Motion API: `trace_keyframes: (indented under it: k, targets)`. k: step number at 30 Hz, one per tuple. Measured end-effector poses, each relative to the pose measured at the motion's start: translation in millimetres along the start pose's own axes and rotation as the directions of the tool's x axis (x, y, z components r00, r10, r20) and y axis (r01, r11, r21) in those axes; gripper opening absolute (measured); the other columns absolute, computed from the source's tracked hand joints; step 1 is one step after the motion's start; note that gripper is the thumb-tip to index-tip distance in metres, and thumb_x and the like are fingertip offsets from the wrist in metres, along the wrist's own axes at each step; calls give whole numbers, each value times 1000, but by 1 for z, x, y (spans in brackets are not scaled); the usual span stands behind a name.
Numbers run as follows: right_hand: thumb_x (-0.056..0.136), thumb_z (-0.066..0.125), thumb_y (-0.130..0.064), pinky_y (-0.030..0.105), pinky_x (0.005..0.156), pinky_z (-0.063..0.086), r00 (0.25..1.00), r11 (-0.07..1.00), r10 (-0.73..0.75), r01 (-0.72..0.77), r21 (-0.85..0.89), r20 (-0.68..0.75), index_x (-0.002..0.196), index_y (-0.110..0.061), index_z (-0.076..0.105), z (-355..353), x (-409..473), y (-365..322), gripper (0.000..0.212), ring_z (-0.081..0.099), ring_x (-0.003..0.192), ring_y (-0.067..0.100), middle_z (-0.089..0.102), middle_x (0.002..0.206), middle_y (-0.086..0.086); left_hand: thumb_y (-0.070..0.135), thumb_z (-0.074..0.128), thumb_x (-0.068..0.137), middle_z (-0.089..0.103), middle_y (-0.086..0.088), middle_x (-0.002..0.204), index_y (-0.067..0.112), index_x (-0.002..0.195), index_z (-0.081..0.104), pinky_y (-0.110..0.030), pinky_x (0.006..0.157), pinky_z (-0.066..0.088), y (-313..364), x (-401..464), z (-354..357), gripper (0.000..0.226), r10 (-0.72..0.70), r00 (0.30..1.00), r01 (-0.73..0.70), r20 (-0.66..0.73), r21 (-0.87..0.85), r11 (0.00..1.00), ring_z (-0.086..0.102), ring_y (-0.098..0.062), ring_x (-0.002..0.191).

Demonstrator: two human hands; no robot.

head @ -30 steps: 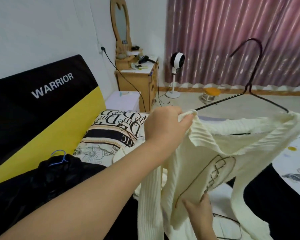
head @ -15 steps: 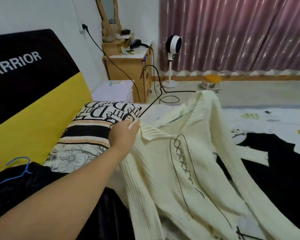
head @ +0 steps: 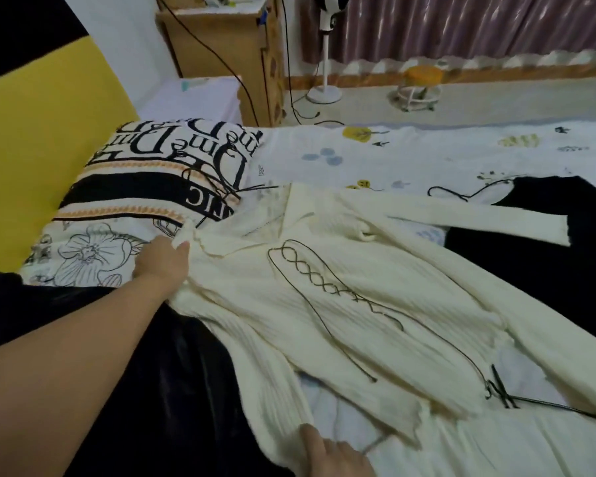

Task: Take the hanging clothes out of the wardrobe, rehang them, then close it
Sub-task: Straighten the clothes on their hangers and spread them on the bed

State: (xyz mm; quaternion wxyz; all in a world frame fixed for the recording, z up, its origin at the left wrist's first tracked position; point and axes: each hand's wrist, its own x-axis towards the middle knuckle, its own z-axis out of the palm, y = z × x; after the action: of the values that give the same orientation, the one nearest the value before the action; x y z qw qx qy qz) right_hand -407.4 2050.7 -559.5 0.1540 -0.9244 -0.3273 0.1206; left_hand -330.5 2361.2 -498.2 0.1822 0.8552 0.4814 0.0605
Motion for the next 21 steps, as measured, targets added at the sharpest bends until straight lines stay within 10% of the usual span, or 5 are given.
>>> trace_keyframes:
  k: [1,4,13,16,21]
  targets:
    - [89,-17,-54,16,54,45,961,993,84,-101,53,263,144,-29,31,-33,-2,4,78,65,64,9,68,80,-4,34,47,94,44,-26,131,-1,127,44,-47,95,38,-1,-7,3,48,-15,1000,14,14,70,997,43,-42,119]
    - [95,8,-33,29,91,41,982,989,147,-145,-25,115,146,-33,13,-58,3,8,51,53,119,18,51,132,0,32,48,93,28,-18,145,8,140,31,-45,105,27,4,-42,10,55,150,988,-156,43,219,963,28,-34,132]
    - [94,50,-24,34,73,36,955,939,211,-257,-228,-208,121,-13,46,-108,63,74,29,53,102,28,59,112,6,35,35,99,-6,7,157,32,148,-1,-33,117,-3,38,-180,53,61,686,552,-787,474,26,616,-2,-11,145]
    - [95,46,-36,35,92,37,964,932,245,-263,-250,-99,133,-15,36,-92,49,92,45,41,121,28,46,132,8,36,30,100,-15,8,156,36,147,-7,-38,115,-9,29,-198,79,60,665,479,-844,573,94,527,-12,-13,144]
    - [99,34,-39,42,115,17,927,953,267,-213,-215,262,149,-29,-5,-55,-12,129,65,2,145,28,-3,158,6,33,28,101,-24,4,154,23,150,8,-51,113,-9,27,-215,97,54,410,579,-765,705,294,573,-19,-15,143]
